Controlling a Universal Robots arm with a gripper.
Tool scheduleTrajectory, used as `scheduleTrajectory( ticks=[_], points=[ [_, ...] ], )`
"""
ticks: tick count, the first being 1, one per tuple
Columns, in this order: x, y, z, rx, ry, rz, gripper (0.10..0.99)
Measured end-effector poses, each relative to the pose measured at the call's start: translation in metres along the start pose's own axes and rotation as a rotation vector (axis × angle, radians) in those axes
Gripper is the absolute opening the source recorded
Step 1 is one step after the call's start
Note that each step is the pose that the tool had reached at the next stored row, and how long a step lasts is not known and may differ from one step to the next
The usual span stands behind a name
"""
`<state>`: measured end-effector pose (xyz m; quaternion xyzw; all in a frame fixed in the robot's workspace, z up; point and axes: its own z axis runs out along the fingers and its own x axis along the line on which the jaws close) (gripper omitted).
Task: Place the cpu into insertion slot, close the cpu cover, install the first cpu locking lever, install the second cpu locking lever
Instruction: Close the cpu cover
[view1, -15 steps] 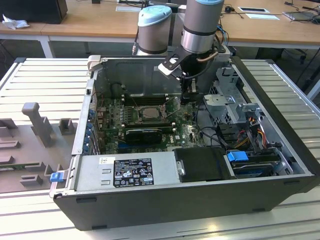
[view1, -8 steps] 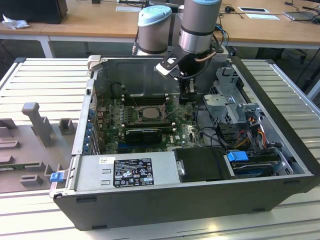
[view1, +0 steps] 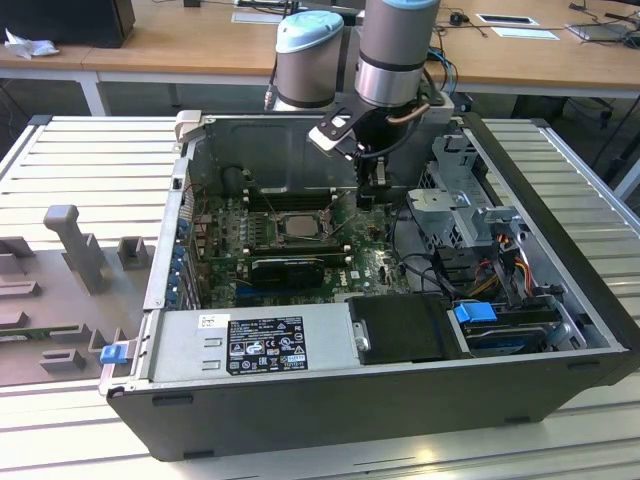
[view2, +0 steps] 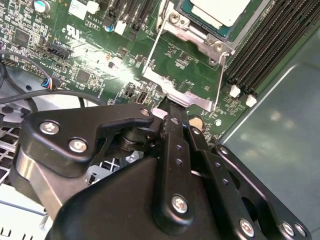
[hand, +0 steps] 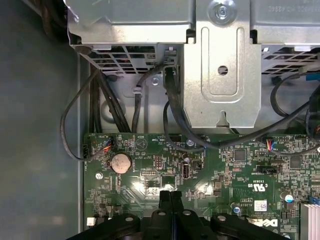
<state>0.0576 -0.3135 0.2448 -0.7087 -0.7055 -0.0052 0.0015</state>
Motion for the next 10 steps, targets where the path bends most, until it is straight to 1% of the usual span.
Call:
scheduleTrajectory(
  ticks=[3, 10],
  points=[
    [0.0000, -0.0036, 0.0000, 0.000, 0.0000, 0.000, 0.106],
    [0.0000, -0.0068, 0.0000, 0.000, 0.0001, 0.000, 0.106]
  ],
)
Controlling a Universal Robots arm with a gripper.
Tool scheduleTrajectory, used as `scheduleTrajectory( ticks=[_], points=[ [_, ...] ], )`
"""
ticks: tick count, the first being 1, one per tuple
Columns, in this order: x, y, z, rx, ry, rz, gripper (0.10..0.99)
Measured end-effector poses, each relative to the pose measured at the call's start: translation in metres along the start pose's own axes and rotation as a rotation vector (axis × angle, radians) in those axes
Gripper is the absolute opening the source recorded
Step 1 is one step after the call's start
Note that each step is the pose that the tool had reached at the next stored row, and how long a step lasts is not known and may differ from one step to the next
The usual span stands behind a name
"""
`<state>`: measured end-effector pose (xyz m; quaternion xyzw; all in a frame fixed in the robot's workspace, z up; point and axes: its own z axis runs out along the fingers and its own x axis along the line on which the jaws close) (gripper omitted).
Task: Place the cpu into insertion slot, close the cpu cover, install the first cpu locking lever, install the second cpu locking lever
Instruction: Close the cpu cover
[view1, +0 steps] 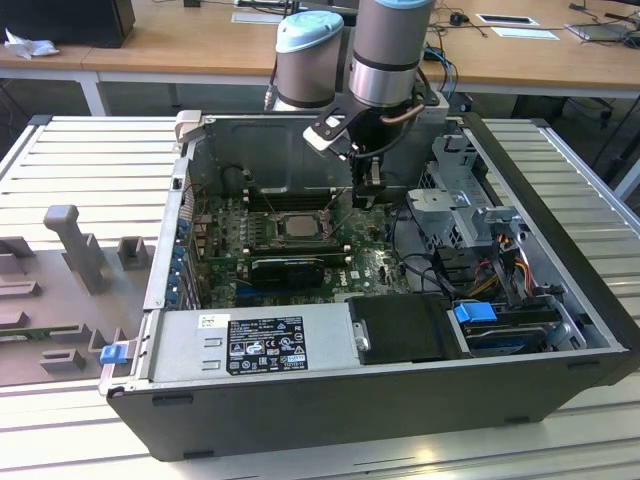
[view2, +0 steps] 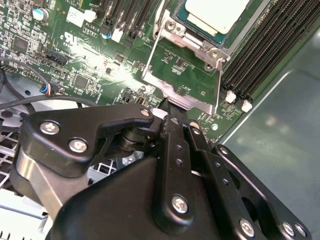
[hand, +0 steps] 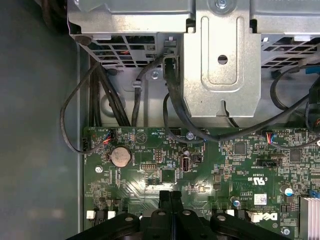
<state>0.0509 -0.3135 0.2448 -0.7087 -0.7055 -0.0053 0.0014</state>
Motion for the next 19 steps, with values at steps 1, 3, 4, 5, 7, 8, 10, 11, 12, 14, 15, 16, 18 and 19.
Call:
scheduleTrajectory(
  ticks=[1, 3, 4, 5, 7, 8, 10, 11, 12, 14, 15, 16, 18, 19],
  points=[
    [0.0000, -0.0003, 0.0000, 0.000, 0.0000, 0.000, 0.106],
    [0.0000, -0.0008, 0.0000, 0.000, 0.0000, 0.000, 0.106],
    [0.0000, -0.0010, 0.0000, 0.000, -0.0001, 0.000, 0.106],
    [0.0000, -0.0012, 0.0000, 0.000, 0.0000, 0.000, 0.106],
    [0.0000, -0.0015, 0.0000, 0.000, -0.0001, 0.000, 0.106],
    [0.0000, -0.0018, 0.0000, 0.000, 0.0000, 0.000, 0.106],
    [0.0000, -0.0023, 0.0000, 0.000, -0.0001, 0.000, 0.106],
    [0.0000, -0.0025, 0.0000, 0.000, 0.0000, 0.000, 0.106],
    [0.0000, -0.0026, 0.0000, 0.000, 0.0000, 0.000, 0.106],
    [0.0000, -0.0030, 0.0000, 0.000, 0.0000, 0.000, 0.106],
    [0.0000, -0.0033, 0.0000, 0.000, 0.0000, 0.000, 0.106],
    [0.0000, -0.0034, 0.0000, 0.000, 0.0000, 0.000, 0.106],
    [0.0000, -0.0038, 0.0000, 0.000, 0.0000, 0.000, 0.106],
    [0.0000, -0.0039, 0.0000, 0.000, 0.0000, 0.000, 0.106]
  ],
)
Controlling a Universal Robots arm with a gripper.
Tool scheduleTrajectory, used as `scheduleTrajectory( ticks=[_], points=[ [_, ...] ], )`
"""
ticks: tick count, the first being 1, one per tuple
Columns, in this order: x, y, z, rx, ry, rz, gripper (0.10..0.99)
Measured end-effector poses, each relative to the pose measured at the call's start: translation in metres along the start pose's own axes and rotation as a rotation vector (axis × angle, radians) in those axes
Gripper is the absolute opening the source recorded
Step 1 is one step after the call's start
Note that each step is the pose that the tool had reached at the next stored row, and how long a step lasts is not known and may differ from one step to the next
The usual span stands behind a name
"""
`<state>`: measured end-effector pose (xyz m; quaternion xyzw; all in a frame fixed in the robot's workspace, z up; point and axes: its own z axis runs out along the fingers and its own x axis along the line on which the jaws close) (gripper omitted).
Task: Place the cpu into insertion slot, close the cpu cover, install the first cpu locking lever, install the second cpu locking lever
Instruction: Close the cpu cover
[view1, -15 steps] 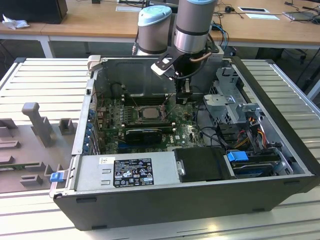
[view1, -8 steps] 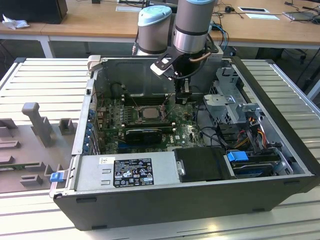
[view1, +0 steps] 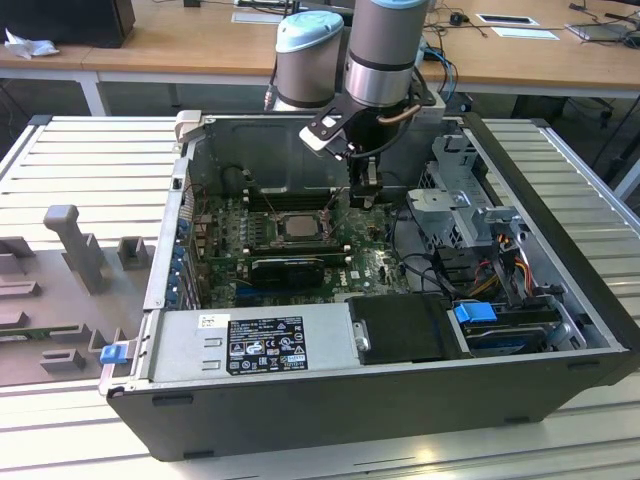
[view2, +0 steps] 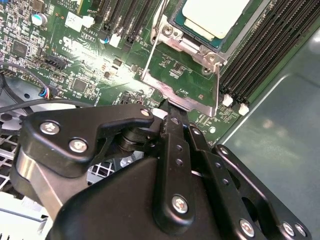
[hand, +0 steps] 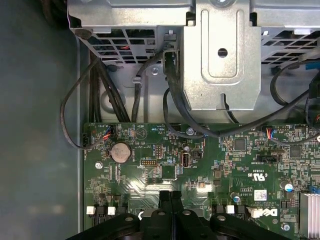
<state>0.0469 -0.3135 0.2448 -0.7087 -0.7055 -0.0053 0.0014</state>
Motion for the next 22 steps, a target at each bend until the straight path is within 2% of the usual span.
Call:
scheduleTrajectory(
  ticks=[22],
  points=[
    [0.0000, -0.0040, 0.0000, 0.000, 0.0000, 0.000, 0.106]
  ],
)
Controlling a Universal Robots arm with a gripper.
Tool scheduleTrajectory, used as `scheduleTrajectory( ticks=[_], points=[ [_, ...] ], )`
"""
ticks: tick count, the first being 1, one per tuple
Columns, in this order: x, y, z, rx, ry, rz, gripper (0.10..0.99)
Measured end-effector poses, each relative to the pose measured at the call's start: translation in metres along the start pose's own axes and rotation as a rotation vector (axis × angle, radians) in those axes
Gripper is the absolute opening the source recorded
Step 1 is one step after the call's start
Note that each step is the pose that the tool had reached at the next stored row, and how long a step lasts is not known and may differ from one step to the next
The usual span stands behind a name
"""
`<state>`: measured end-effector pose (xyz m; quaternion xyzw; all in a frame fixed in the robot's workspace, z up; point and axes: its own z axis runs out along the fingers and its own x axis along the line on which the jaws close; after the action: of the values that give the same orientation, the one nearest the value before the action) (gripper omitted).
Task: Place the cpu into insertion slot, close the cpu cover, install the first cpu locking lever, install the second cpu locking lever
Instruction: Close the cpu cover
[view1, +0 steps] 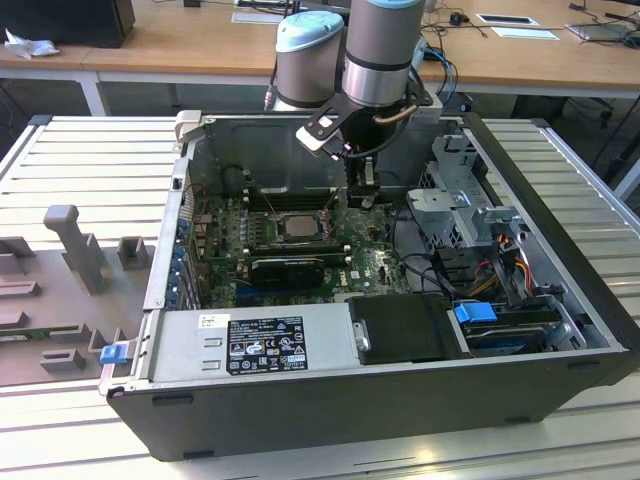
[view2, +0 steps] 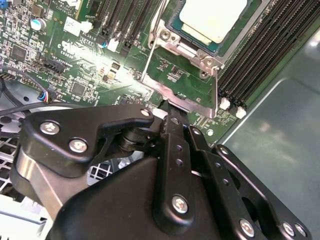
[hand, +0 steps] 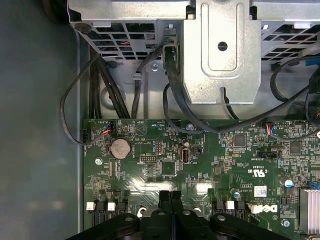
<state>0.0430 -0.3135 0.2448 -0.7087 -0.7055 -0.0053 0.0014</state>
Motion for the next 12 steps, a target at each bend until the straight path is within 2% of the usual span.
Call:
scheduleTrajectory(
  ticks=[8, 12],
  points=[
    [0.0000, -0.0027, 0.0000, 0.000, 0.0000, 0.000, 0.106],
    [0.0000, -0.0114, 0.0000, -0.001, 0.0000, 0.000, 0.106]
  ],
)
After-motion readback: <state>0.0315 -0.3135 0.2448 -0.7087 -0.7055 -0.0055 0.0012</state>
